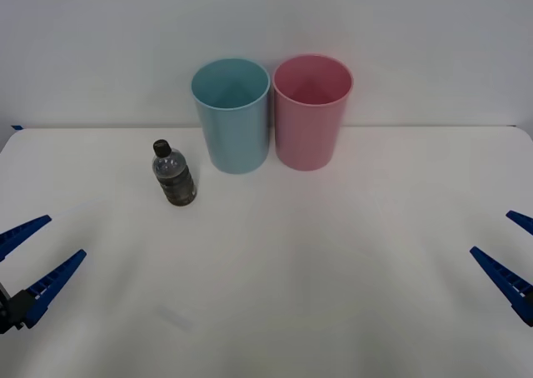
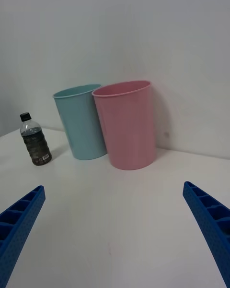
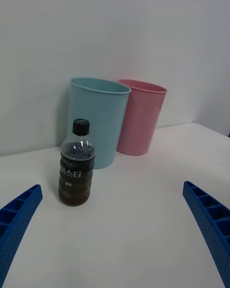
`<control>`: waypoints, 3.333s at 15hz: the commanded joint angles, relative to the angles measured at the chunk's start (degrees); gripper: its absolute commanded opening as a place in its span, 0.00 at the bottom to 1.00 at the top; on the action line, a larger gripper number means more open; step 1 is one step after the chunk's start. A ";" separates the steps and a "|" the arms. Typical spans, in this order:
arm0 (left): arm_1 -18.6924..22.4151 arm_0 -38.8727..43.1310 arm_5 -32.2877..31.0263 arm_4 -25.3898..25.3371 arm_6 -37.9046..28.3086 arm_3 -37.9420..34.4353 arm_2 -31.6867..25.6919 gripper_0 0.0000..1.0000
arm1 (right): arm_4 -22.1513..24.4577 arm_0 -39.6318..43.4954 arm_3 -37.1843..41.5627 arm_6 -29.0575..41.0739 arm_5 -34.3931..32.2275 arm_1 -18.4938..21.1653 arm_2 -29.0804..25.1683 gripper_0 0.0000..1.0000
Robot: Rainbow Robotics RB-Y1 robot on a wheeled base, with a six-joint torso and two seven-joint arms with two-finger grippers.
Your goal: Grasp the object on the table and drop it into the matching bin: aluminum can to the light blue bin, PET bottle to the pink bin.
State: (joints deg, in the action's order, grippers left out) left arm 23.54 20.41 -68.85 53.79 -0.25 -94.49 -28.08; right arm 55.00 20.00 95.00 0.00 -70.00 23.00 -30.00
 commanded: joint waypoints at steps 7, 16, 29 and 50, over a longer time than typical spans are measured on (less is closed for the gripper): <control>-0.16 0.34 10.22 3.95 3.86 0.10 6.99 1.00 | 0.00 0.00 0.00 0.00 0.00 0.00 0.00 1.00; -0.16 -0.28 30.00 3.69 12.91 0.80 19.03 1.00 | 0.00 0.00 0.00 0.00 0.00 0.00 0.00 1.00; -4.64 -10.56 39.05 0.26 14.40 8.89 25.09 1.00 | 0.00 0.00 0.00 0.00 0.00 0.00 0.00 1.00; -10.26 -32.01 49.07 2.72 17.39 27.61 27.82 1.00 | 0.00 0.00 0.00 0.00 0.00 0.00 0.00 1.00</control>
State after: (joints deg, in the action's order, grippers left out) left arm 13.25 -10.75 -19.64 56.53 17.13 -67.88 -0.26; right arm 55.00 20.00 95.00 0.00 -70.00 23.00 -30.00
